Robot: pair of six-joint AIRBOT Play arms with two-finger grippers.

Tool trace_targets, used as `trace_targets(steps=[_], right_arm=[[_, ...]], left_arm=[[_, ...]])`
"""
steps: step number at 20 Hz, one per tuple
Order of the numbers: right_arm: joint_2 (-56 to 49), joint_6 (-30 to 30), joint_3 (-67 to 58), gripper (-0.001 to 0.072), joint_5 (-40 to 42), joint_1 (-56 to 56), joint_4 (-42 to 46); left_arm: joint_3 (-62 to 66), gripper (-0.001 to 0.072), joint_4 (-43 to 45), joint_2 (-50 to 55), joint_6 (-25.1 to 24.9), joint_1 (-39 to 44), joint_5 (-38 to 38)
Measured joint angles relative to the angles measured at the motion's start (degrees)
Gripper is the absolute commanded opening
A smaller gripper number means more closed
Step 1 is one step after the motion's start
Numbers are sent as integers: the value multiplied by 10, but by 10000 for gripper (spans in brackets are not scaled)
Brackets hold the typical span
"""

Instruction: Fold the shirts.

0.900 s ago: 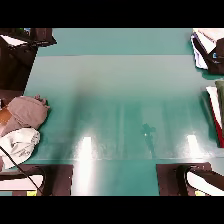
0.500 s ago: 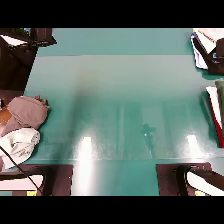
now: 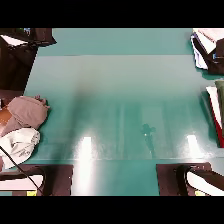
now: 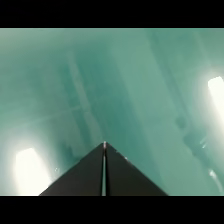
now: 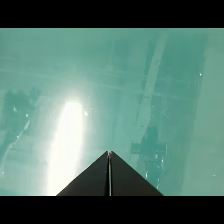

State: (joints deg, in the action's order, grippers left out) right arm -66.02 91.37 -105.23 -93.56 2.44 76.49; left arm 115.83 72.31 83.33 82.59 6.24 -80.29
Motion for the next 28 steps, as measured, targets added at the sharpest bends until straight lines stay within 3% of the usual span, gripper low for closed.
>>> trace_targets(steps=[4,7,8,9,10,16,22,23,24,25,26,28], right_arm=[[0,-7,0,21,0,0,0],[0,-16,0,21,1,0,0],[0,-18,0,21,1,0,0],[0,-20,0,21,2,0,0],[0,-21,0,21,2,0,0],[0,-25,0,21,5,0,0],[0,-25,0,21,5,0,0],[0,-25,0,21,5,0,0],[0,-25,0,21,5,0,0],[0,-25,0,21,5,0,0],[0,-25,0,21,5,0,0],[0,-25,0,21,4,0,0]], left_arm=[[-29,24,100,-9,0,0,-92],[-124,25,191,-42,10,0,-120],[-167,137,220,-57,16,0,-119],[-217,456,248,-74,23,-2,-112],[-265,616,268,-89,32,-6,-97],[-511,613,316,-134,117,-73,33],[-603,608,300,-141,151,-117,154],[-608,475,300,-141,156,-120,166],[-611,235,298,-140,162,-122,178],[-614,65,296,-140,166,-122,186],[-616,23,296,-139,169,-123,193],[-617,23,296,-139,174,-124,200]])
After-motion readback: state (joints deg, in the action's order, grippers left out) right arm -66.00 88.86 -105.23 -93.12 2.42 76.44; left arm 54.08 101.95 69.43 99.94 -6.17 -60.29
